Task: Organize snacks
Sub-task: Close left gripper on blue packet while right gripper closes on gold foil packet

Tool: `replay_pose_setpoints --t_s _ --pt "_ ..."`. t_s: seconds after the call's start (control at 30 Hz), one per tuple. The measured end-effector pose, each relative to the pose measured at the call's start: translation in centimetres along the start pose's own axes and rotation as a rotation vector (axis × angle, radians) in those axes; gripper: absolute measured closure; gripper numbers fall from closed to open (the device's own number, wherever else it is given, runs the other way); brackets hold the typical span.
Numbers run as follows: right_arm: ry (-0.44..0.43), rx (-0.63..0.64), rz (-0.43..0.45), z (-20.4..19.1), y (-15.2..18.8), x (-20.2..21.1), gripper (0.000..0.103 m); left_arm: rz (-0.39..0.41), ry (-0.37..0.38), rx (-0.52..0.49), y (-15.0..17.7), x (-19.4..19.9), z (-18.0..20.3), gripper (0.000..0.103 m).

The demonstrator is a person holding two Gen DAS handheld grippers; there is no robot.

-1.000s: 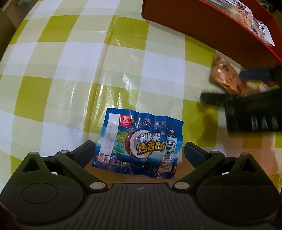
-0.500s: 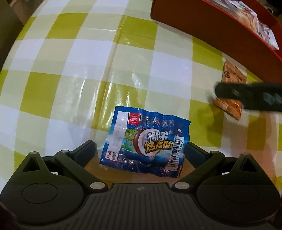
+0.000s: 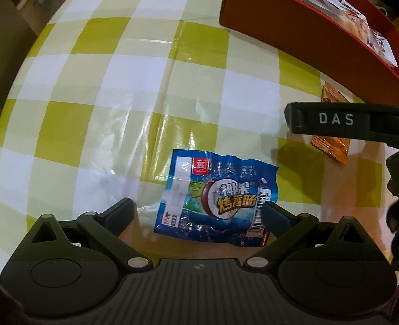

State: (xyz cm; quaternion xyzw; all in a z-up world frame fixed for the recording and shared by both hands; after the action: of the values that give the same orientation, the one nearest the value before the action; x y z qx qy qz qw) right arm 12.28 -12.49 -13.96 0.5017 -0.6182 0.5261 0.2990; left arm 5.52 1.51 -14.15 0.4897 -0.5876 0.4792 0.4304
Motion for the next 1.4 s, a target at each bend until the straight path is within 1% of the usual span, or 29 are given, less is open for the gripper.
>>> replay_pose_setpoints --t_s 0.07,0.1,0.13,0.17,0.2,0.23,0.3,0.43,0.5,0.53,0.67,0.77,0.87,0.97,1.07,1.13,1.27,1.3,1.4 --pt "-0.003 0.037 -0.011 0.2 0.8 0.6 0.0 -0.004 0.001 0.011 -0.1 -0.1 -0.3 0.001" --pt "-0.009 0.043 -0.016 0.2 1.1 1.0 0.005 -0.005 0.003 0.014 -0.1 -0.1 -0.4 0.001" --pt "-0.016 0.049 -0.018 0.3 1.3 1.5 0.015 -0.006 0.006 0.017 -0.2 -0.1 -0.4 0.001" --pt "-0.015 0.052 -0.019 0.4 1.6 1.9 0.021 -0.004 0.006 0.019 -0.2 0.1 -0.4 0.001" --pt "-0.003 0.058 -0.022 0.6 1.7 2.2 0.035 -0.002 0.006 0.021 -0.2 0.1 -0.5 0.001" --pt "-0.001 0.061 -0.025 0.4 2.0 2.7 0.041 -0.001 0.006 0.024 -0.4 0.2 -0.6 0.001" --pt "-0.01 0.052 -0.039 0.7 2.2 3.2 0.045 0.0 0.007 0.037 -0.6 0.4 -1.1 0.001" --pt "0.009 0.098 -0.058 0.5 2.9 4.0 0.046 -0.004 0.009 0.063 -0.9 0.6 -1.7 0.001" --pt "-0.012 0.118 -0.058 0.0 3.0 4.1 0.046 0.001 0.018 0.077 -1.1 0.7 -1.9 0.001" --pt "-0.025 0.119 -0.05 -0.1 3.1 4.5 0.046 0.017 0.024 0.072 -1.3 0.9 -1.8 0.001" --pt "-0.05 0.097 -0.015 0.4 3.0 5.4 0.046 0.097 -0.005 -0.017 -2.1 2.1 -0.4 0.001" --pt "-0.07 0.075 -0.009 1.2 3.1 5.9 0.046 0.077 -0.024 -0.029 -1.8 1.3 0.9 0.001" --pt "-0.077 0.071 -0.01 1.7 3.1 6.1 0.045 0.059 -0.064 -0.05 -1.6 0.5 1.8 0.001" --pt "-0.086 0.084 -0.01 1.8 3.0 6.3 0.045 0.047 -0.047 -0.008 -1.8 0.3 1.5 0.001" --pt "-0.095 0.084 -0.001 1.9 2.9 6.6 0.046 0.029 -0.058 -0.005 -2.1 -0.9 1.6 0.0" --pt "-0.105 0.081 0.002 1.9 2.8 6.7 0.046 0.052 -0.098 -0.028 -2.0 -1.0 2.3 0.0" --pt "-0.113 0.091 0.009 1.7 2.7 7.0 0.045 0.072 -0.095 -0.018 -1.6 -1.0 2.1 0.0" --pt "-0.115 0.091 0.011 1.7 2.7 7.1 0.045 0.064 -0.088 -0.014 -1.3 -1.1 1.9 0.0" --pt "-0.12 0.097 0.017 1.5 2.6 7.3 0.046 0.068 -0.076 -0.016 -0.7 -0.4 1.6 0.009"
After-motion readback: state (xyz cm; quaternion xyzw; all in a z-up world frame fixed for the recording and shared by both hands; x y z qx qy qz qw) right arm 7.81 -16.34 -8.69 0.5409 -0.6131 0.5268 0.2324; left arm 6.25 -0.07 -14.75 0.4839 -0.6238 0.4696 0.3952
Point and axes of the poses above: each gripper's, at about its wrist camera, not at the fingertips, and x roughly against the way its jaws point, z to its right, y to its underside, the point moved 4 cm from there along -x, roughly the way its jaws point, and after that the axes turned 15 degrees about -y, right-handed, at the moved point
